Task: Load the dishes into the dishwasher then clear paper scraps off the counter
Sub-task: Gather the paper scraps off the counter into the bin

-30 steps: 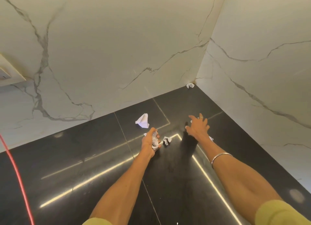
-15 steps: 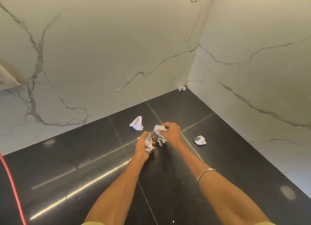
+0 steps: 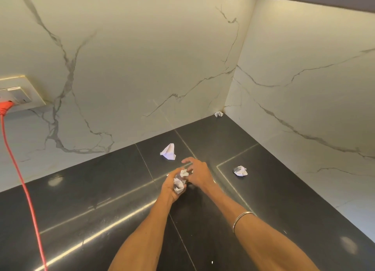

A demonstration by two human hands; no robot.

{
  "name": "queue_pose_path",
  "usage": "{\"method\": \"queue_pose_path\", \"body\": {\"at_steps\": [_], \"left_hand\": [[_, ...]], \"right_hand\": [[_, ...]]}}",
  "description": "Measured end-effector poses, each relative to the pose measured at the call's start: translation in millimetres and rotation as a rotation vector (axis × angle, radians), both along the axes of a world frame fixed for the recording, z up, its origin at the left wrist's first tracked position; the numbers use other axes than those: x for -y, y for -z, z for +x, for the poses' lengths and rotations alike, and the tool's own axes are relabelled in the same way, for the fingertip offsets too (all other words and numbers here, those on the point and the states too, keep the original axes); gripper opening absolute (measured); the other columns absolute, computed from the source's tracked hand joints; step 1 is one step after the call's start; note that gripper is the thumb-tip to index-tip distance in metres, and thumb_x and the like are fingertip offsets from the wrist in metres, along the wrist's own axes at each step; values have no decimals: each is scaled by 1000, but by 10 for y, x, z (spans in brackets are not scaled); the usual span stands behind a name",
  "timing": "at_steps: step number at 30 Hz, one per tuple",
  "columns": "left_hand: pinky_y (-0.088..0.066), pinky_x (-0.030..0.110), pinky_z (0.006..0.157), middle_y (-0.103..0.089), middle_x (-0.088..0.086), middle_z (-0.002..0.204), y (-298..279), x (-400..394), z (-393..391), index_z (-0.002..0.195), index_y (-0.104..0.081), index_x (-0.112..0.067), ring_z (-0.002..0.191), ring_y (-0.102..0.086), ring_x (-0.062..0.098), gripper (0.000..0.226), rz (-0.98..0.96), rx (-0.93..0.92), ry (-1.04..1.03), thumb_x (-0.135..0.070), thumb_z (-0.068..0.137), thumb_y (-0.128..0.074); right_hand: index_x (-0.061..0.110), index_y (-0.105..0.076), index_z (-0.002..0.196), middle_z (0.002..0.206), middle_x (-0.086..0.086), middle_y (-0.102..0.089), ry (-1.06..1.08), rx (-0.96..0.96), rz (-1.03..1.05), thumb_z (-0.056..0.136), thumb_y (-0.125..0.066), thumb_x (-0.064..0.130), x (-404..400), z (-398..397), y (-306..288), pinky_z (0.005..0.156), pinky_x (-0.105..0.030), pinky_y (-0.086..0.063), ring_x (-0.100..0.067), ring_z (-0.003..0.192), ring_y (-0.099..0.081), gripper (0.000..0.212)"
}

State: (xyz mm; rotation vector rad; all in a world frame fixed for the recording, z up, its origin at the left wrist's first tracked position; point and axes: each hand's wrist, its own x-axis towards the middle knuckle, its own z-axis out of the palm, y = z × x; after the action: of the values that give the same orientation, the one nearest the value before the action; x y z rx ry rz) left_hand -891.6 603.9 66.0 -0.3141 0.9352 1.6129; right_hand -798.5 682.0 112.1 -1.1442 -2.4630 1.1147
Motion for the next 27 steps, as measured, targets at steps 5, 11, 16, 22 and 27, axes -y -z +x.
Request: {"method": "queue_pose_path", "body": {"at_steps": [5,11,16,22,27], "left_hand": [[-47,19,39,-63,7,56,-21,-50,34,78,-58,-7,40,-60,15,18,-50,0,-65,-17,91,-62],[-44,19,37,-59,4,54,43,-57,18,75,-57,-9,42,-58,14,16,-52,-41,-59,-15,89,-62],[-52,27,49,-69,12,68,20,-58,37,80,-65,-3,60,-69,23,10,-81,-75,-37,-12,86,-66],[-56,28,50,-71,16,78,30,-65,60,88,-66,0,63,-70,25,12,-52,-18,-69,-11,86,-67],[-56,25,47,-66,15,77,52,-56,58,88,-64,1,52,-66,19,12,-40,33,-83,-11,88,-64]], "right_hand": [[20,-64,119,103,-2,-72,7,11,-32,86,-64,2,-93,117,18,78,-21,-46,-16,94,-66,38],[25,-57,126,128,-2,-51,31,236,332,85,-64,7,-10,254,383,93,-32,-43,-26,116,-45,46],[22,-68,90,101,3,-56,165,136,280,85,-63,0,54,359,622,74,-25,-46,-19,97,-57,23],[28,-67,80,85,11,-70,292,-118,78,86,-67,5,93,334,406,71,-13,-44,-3,87,-62,23],[22,-68,86,85,10,-70,364,-302,26,84,-64,1,143,298,287,69,-6,-47,1,83,-65,22]]}}
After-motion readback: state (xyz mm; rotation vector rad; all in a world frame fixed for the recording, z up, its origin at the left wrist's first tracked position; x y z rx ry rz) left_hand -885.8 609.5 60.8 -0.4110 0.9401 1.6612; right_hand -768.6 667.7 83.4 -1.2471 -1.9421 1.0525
